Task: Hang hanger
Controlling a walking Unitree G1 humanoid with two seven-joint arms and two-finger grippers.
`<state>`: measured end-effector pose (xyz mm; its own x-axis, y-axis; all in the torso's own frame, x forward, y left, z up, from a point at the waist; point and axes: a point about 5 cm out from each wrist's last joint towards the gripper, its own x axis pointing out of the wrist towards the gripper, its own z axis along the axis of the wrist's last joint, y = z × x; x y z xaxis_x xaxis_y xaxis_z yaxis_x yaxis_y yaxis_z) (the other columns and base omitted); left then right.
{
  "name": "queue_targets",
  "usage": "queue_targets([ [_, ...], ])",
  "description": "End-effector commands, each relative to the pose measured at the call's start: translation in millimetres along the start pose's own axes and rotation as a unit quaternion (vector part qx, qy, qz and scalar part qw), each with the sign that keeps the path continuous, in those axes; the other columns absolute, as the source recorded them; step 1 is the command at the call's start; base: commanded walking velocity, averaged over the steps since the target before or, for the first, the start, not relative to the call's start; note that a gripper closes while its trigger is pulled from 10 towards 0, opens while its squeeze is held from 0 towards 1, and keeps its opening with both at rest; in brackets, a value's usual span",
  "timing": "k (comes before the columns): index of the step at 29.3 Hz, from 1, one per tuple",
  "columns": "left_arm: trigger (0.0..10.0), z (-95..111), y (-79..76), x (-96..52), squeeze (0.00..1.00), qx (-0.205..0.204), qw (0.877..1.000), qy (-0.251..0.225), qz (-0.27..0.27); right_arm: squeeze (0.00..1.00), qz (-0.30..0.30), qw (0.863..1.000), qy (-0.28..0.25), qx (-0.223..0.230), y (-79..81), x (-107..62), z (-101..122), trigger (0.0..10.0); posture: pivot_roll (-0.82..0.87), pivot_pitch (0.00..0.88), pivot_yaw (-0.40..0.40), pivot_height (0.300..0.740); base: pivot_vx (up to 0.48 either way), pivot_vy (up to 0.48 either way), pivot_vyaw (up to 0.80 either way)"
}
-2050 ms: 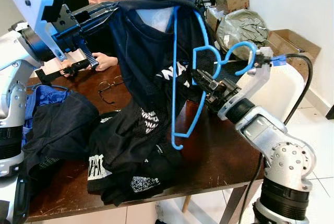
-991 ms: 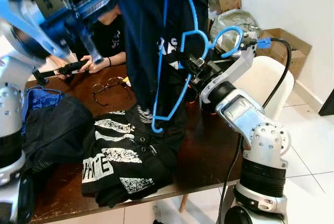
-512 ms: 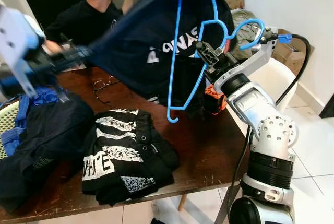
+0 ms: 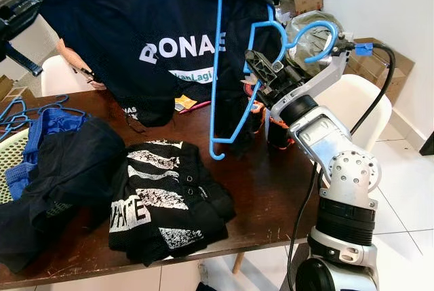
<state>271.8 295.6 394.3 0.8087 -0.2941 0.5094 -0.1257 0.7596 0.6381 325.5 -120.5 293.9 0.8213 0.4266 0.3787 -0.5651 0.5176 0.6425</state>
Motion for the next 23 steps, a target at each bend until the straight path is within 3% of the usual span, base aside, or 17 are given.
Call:
queue_targets([
  [1, 10.0, -1, 33.4, -11.9, 0.0, 0.024, 0.996, 0.022, 0.085, 0.0, -0.041, 0.994, -0.099, 0.002, -12.2, -9.4, 31, 10.0, 0.05, 0.0, 0.057, 0.74, 0.0, 0.0, 0.0],
  [4, 10.0, -2, 45.0, -14.1, 0.0, 0.024, 0.991, 0.022, 0.128, 0.0, -0.061, 0.991, -0.122, 0.003, -19.0, -11.3, 39, 10.0, 0.06, 0.0, 0.055, 0.74, 0.0, 0.0, 0.0],
  [6, 10.0, -6, 36.7, -11.9, 0.0, -0.011, 0.994, 0.018, 0.109, 0.0, -0.069, 0.989, -0.127, 0.002, -22.5, -12.0, 40, 10.0, 0.07, 0.0, 0.052, 0.74, 0.0, 0.0, 0.0],
  [7, 10.0, -9, 21.8, -9.5, 0.0, -0.033, 0.997, 0.015, 0.066, 0.0, -0.068, 0.99, -0.124, -0.001, -22.4, -11.5, 39, 10.0, 0.07, 0.0, 0.051, 0.74, 0.0, 0.0, 0.0],
  [9, 10.0, -9, 21.8, -9.5, 0.0, -0.033, 0.997, 0.015, 0.066, 0.0, -0.068, 0.99, -0.124, -0.001, -22.4, -11.5, 39, 10.0, 0.07, 0.0, 0.051, 0.74, 0.0, 0.0, 0.0],
  [11, 10.0, -16, -28.5, -8.8, 0.0, -0.089, 0.993, 0.015, -0.077, 0.0, -0.059, 0.992, -0.113, -0.02, -18.7, -8.3, 35, 10.0, 0.07, 0.0, 0.05, 0.74, 0.0, 0.0, 0.0],
  [12, 10.0, -16, -28.5, -8.8, 0.0, -0.089, 0.993, 0.015, -0.077, 0.0, -0.059, 0.992, -0.113, -0.02, -18.7, -8.3, 35, 10.0, 0.07, 0.0, 0.05, 0.74, 0.0, 0.0, 0.0],
  [14, 10.0, -23, -74.5, -16.3, 0.0, -0.124, 0.972, 0.029, -0.199, 0.0, -0.046, 0.993, -0.108, -0.032, -13.1, -5.4, 33, 10.0, 0.07, 0.0, 0.05, 0.74, 0.0, 0.0, 0.0],
  [15, 10.0, -23, -74.5, -16.3, 0.0, -0.124, 0.972, 0.029, -0.199, 0.0, -0.046, 0.993, -0.108, -0.032, -13.1, -5.4, 33, 10.0, 0.07, 0.0, 0.05, 0.74, 0.0, 0.0, 0.0],
  [16, 10.0, -26, -116.0, -29.5, 0.0, -0.15, 0.938, 0.047, -0.31, 0.0, -0.035, 0.992, -0.111, -0.042, -8.3, -4.6, 32, 10.0, 0.07, 0.0, 0.051, 0.74, 0.0, 0.0, 0.0],
  [17, 10.0, -26, -116.0, -29.5, 0.0, -0.15, 0.938, 0.047, -0.31, 0.0, -0.035, 0.992, -0.111, -0.042, -8.3, -4.6, 32, 10.0, 0.07, 0.0, 0.051, 0.74, 0.0, 0.0, 0.0],
  [19, 10.0, -24, -138.9, -40.7, 0.0, -0.164, 0.911, 0.051, -0.376, 0.0, -0.026, 0.992, -0.117, -0.048, -5.4, -4.2, 34, 10.0, 0.07, 0.0, 0.05, 0.74, 0.0, 0.0, 0.0],
  [22, 10.0, -24, -138.9, -40.7, 0.0, -0.164, 0.911, 0.051, -0.376, 0.0, -0.026, 0.992, -0.117, -0.048, -5.4, -4.2, 34, 10.0, 0.07, 0.0, 0.05, 0.74, 0.0, 0.0, 0.0],
  [23, 10.0, -23, -147.3, -45.0, 0.0, -0.174, 0.9, 0.053, -0.397, 0.0, -0.022, 0.991, -0.121, -0.049, -3.8, -3.7, 35, 10.0, 0.07, 0.0, 0.048, 0.74, 0.0, 0.0, 0.0],
])
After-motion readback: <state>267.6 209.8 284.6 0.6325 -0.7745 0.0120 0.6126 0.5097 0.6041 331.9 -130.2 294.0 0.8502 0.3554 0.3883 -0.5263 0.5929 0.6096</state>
